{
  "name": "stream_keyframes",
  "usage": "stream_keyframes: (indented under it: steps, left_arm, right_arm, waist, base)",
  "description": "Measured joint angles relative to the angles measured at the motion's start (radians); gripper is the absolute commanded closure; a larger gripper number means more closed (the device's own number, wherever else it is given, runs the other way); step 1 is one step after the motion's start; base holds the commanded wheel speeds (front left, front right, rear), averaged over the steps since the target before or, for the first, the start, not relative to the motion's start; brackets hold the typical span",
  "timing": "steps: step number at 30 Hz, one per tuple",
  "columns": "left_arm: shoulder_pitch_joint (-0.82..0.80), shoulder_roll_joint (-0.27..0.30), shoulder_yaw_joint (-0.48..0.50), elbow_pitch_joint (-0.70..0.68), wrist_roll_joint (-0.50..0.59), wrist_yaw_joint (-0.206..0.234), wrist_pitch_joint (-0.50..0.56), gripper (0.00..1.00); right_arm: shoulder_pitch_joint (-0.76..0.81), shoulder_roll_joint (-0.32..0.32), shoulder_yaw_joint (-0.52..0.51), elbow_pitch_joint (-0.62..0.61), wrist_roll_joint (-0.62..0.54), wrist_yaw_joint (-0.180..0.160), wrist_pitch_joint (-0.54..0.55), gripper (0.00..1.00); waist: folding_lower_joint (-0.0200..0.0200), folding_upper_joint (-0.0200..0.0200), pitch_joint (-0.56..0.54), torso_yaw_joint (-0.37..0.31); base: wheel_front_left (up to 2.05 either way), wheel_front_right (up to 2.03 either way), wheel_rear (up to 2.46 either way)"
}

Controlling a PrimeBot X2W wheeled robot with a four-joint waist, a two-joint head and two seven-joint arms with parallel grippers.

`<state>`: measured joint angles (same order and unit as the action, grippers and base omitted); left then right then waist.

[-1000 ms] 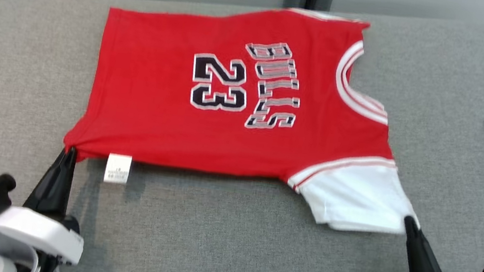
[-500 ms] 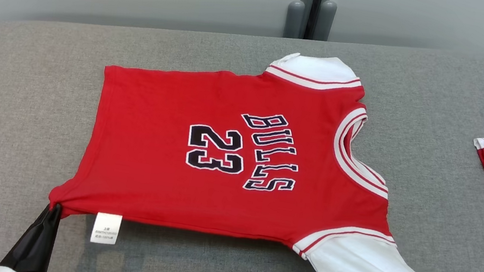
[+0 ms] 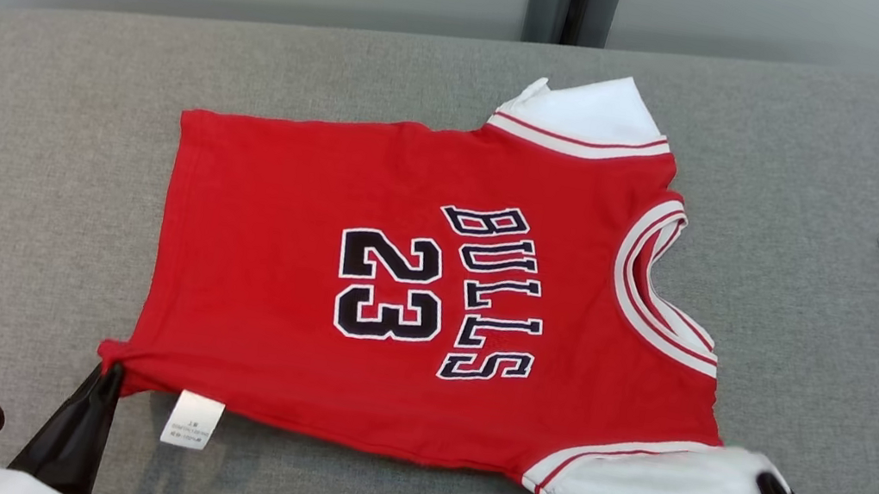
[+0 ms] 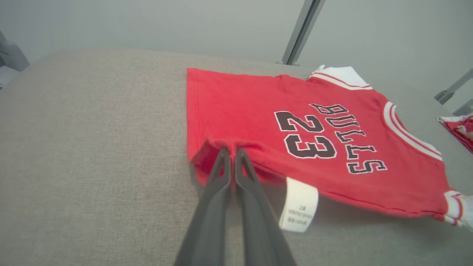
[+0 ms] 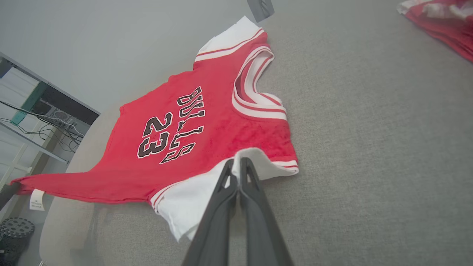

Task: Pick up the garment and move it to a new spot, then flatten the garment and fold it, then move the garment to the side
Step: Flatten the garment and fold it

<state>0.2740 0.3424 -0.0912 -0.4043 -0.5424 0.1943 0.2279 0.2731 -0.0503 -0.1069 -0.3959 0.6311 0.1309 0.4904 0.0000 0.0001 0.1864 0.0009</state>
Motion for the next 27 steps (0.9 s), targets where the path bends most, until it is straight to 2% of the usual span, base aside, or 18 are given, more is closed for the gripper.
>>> stream_keyframes:
  steps: [4,8,14,22,27]
  left_arm:
    - [-0.048,0.006,-0.009,0.023,-0.002,-0.012,0.004,1.0]
    - [-0.098,0.006,-0.01,0.047,-0.01,-0.028,-0.005,1.0]
    - [-0.209,0.008,-0.017,0.115,-0.026,-0.066,-0.017,1.0]
    - [-0.286,-0.002,-0.027,0.228,-0.052,-0.097,-0.03,1.0]
    - [-0.293,-0.007,-0.027,0.264,-0.066,-0.105,-0.039,1.0]
  right_arm:
    - [-0.128,-0.001,0.025,0.002,-0.099,0.0,0.052,1.0]
    - [-0.264,-0.006,0.053,0.028,-0.136,0.0,0.092,1.0]
    - [-0.456,-0.021,0.06,0.162,-0.139,0.0,0.111,1.0]
    - [-0.592,-0.026,0.052,0.348,-0.121,0.0,0.022,1.0]
    - [-0.631,-0.026,0.056,0.418,-0.092,0.0,-0.044,1.0]
  waist:
    - [0.0,0.0,0.037,0.002]
    - [0.0,0.0,0.083,0.006]
    - [0.0,-0.0001,0.169,0.018]
    - [0.0,-0.0001,0.241,0.034]
    - [0.0,0.0,0.246,0.038]
  base:
    - [0.0,0.0,0.0]
    - [0.0,0.0,0.0]
    - [0.0,0.0,0.0]
    - [0.0,0.0,0.0]
    - [0.0,0.0,0.0]
